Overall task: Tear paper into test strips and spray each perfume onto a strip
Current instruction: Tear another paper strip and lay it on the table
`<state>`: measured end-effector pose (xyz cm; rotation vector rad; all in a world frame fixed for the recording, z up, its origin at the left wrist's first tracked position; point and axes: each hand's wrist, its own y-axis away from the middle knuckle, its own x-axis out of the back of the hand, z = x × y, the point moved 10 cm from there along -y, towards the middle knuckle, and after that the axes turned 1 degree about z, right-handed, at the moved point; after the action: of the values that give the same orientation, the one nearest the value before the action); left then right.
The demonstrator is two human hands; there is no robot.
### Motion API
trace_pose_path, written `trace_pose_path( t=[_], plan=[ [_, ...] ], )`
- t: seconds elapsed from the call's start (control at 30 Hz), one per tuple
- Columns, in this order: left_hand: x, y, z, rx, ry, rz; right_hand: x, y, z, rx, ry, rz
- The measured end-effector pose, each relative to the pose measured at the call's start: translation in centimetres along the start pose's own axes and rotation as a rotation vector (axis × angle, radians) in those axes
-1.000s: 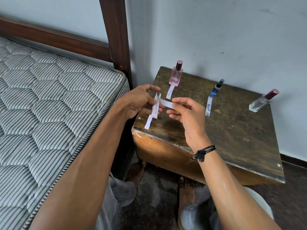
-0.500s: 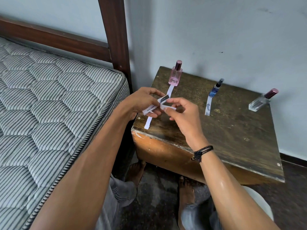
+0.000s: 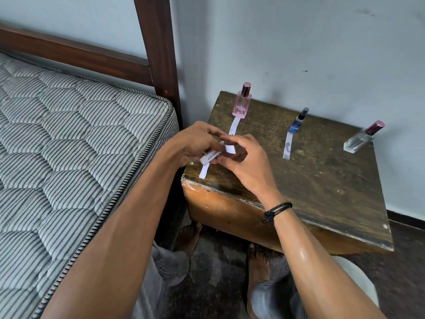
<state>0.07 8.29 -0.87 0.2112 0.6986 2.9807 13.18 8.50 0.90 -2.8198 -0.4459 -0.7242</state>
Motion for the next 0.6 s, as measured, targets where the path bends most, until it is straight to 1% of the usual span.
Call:
trace_pose_path(
  t=[0.13,0.33,0.43,0.53,0.6],
  plan=[
    [-0.1,0.1,0.0,0.001,0.011,-0.025,0.8,-0.1,0.0,0.003,-0.014,0.083],
    [-0.4,0.2,-0.1,0.015,0.029,-0.080,2.6,-0.1,1.3,-0.090,-0.193,0.228],
    [-0.5,0.1,0.2,0.003,0.004,-0.058,2.7,-0.1,1.5,-0.093,-0.246,0.222],
    [-0.1,-0.1,1.0,-0.087,-0.051,0.015,2.0,-0.2,1.3,-0.094,-0.262,0.167],
    [-0.1,0.0,1.3,-0.123,-0.034,0.020,1.7,-0.2,1.1,-0.088,-0.255,0.140]
  ],
)
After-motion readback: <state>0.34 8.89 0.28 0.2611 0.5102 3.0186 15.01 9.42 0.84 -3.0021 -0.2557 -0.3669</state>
